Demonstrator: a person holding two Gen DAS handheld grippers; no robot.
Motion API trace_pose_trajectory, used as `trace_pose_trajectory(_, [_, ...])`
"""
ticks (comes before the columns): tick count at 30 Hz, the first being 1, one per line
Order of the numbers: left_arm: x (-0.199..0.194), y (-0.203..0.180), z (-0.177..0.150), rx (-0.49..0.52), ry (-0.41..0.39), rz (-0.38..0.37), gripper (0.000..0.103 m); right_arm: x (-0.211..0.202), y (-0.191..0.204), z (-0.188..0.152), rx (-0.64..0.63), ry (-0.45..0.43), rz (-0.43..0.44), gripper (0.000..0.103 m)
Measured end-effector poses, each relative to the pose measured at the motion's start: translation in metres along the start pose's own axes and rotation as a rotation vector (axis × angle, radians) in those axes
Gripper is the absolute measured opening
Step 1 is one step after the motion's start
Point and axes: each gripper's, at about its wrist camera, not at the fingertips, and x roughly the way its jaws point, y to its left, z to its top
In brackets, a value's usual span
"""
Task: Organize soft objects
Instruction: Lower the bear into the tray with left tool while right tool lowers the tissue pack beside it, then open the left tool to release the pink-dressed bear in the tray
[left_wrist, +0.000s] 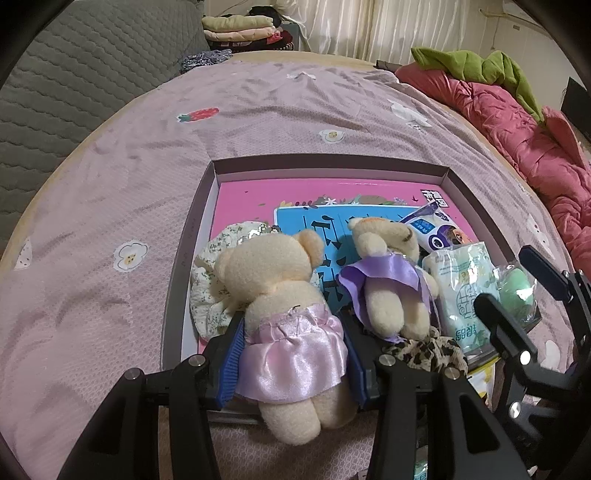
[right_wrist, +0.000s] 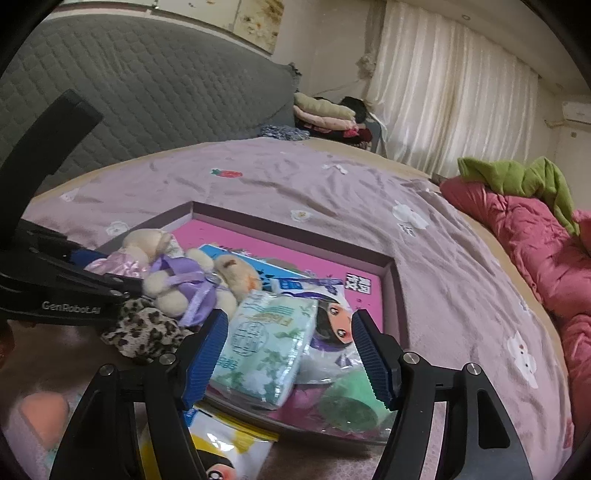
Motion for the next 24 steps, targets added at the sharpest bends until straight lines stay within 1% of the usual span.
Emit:
trace_pose_trajectory(8, [-0.006, 0.003, 0.000, -0.014, -0.017, -0.008, 0.050, 0.001, -0.010, -0.002, 0.048, 0.008, -0.005, 0.071])
trace_pose_trajectory(15, [-0.010, 0.005, 0.001, -0.020, -0.034, -0.003, 0.051, 0.000, -0.012, -0.003, 0.052, 0.007, -0.009, 0.072])
trace_pose_trajectory(18, [-0.013, 0.006, 0.002, -0.025, -0.044, -0.012, 0.053, 0.000, -0.013, -0.004, 0.054, 0.003, -0.014, 0.072])
trace_pose_trajectory(24, [-0.015, 0.006, 0.004, -0.029, -0.054, 0.002, 0.053, -0.001, -0.015, -0.005, 0.056, 0.003, -0.018, 0.072])
